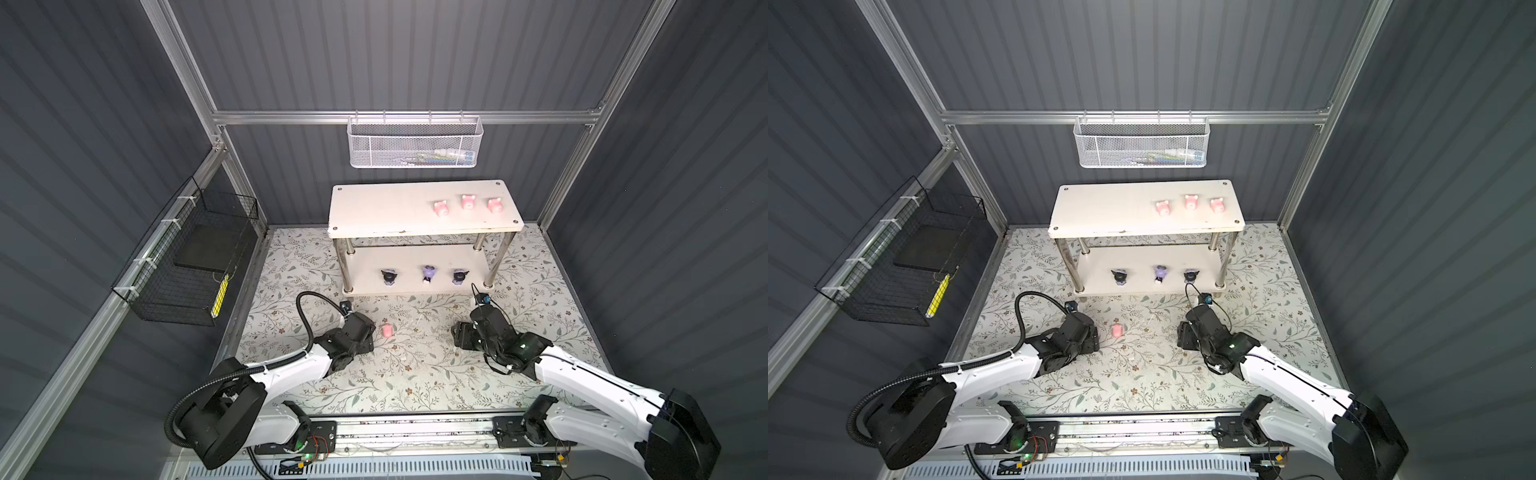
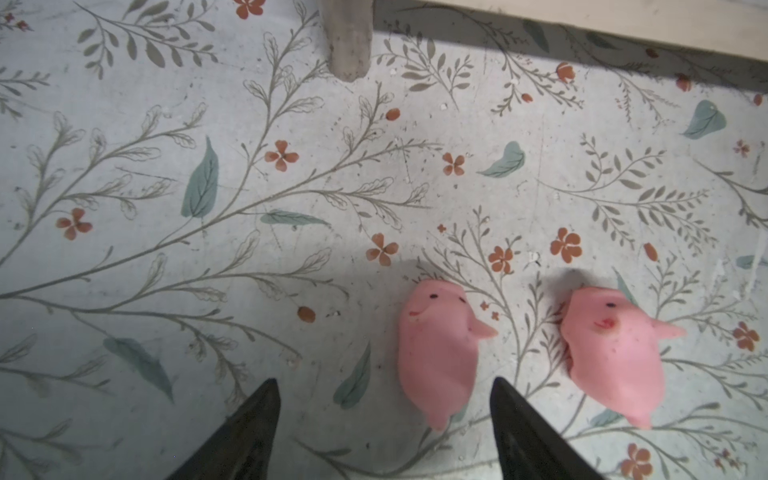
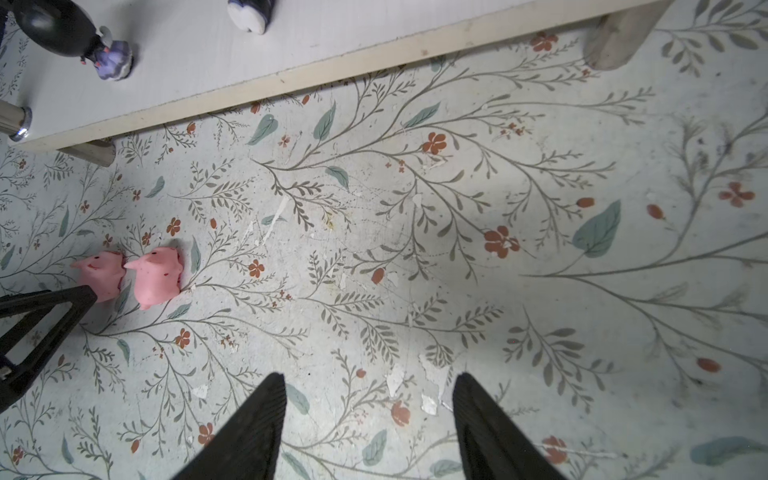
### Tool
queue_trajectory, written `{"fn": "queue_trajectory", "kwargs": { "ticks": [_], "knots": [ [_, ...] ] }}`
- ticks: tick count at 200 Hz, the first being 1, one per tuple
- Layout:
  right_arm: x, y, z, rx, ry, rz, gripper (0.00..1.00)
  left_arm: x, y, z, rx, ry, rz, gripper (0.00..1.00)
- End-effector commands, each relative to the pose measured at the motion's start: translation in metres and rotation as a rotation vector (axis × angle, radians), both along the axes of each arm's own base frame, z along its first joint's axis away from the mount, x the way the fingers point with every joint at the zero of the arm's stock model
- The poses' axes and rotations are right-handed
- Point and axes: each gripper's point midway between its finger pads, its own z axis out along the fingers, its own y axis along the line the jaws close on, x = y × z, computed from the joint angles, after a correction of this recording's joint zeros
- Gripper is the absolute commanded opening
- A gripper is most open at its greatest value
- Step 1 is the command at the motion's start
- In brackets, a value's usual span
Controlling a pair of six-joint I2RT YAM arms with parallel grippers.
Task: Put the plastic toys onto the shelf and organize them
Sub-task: 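Lower the left gripper onto the pink pig nearest the shelf while the right gripper hovers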
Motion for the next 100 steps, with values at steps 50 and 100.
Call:
{"fn": "queue_trajectory", "kwargs": {
  "ticks": [50, 100],
  "knots": [
    [0.003, 0.002, -0.007, 0.029, 0.006, -0.001, 0.66, 0.016, -0.016, 0.001, 0.025, -0.017, -0.037, 0.74],
    [0.003, 0.002, -0.010, 0.042, 0.018, -0.003, 0.66, 0.019, -0.019, -0.005, 0.037, -0.009, -0.036, 0.62]
  ]
}}
